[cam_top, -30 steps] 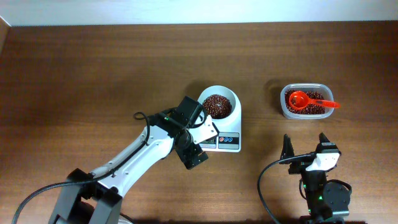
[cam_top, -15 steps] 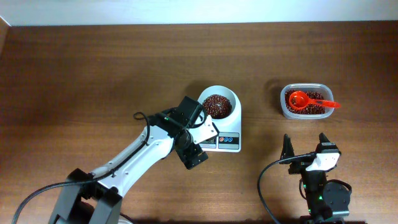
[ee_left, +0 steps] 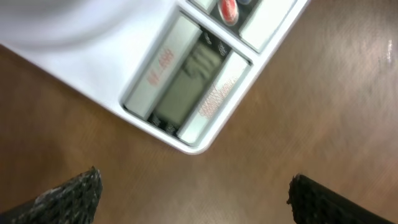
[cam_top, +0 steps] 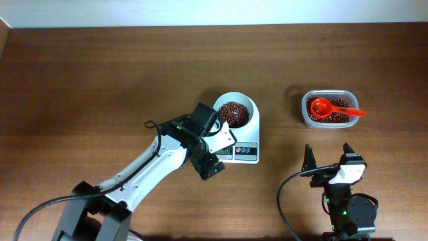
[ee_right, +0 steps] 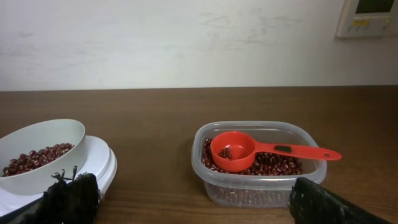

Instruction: Scoop item into bowl and weigh 50g on scale

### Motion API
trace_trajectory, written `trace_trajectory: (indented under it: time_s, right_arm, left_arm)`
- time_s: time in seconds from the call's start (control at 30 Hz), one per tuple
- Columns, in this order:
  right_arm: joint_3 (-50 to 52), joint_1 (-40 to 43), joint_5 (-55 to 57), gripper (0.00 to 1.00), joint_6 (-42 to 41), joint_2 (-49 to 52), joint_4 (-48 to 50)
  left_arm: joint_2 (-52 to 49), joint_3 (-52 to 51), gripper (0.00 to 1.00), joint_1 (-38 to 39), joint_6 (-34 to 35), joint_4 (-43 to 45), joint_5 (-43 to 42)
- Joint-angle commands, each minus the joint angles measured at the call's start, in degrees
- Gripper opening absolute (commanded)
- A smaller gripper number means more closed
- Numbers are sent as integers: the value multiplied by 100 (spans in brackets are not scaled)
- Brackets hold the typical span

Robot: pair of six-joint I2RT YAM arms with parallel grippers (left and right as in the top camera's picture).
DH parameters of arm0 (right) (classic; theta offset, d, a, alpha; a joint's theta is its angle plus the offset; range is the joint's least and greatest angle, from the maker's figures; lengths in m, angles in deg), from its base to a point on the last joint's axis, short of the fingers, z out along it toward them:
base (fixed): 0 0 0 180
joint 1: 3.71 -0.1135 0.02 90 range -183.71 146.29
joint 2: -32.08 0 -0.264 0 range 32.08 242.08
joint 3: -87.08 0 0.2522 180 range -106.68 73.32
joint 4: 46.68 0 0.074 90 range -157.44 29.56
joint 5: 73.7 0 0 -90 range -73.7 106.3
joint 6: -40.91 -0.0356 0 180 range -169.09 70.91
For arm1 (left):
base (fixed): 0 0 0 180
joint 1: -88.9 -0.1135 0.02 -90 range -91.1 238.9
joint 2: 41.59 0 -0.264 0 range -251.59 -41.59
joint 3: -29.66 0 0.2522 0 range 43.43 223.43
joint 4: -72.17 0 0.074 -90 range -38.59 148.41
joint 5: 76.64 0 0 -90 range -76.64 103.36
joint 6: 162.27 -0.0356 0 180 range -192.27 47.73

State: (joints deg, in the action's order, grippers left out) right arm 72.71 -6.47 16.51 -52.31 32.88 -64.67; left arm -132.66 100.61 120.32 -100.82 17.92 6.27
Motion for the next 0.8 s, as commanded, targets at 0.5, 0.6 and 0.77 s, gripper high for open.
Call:
trace_trajectory:
  time_s: [0.5,0.6,0.77]
  right_arm:
    - [28,26,50,99,-7,-39,-37]
    - [28,26,50,99,-7,-39,-37]
    - [26,26,50,99,-7,-39,-37]
  left_arm:
    - [3202,-15,99,-11,-87,328,-107]
    - [3709,-17,99,-9,-52,33,-109]
    - [4953,-516,99,-9,83,-26,-232]
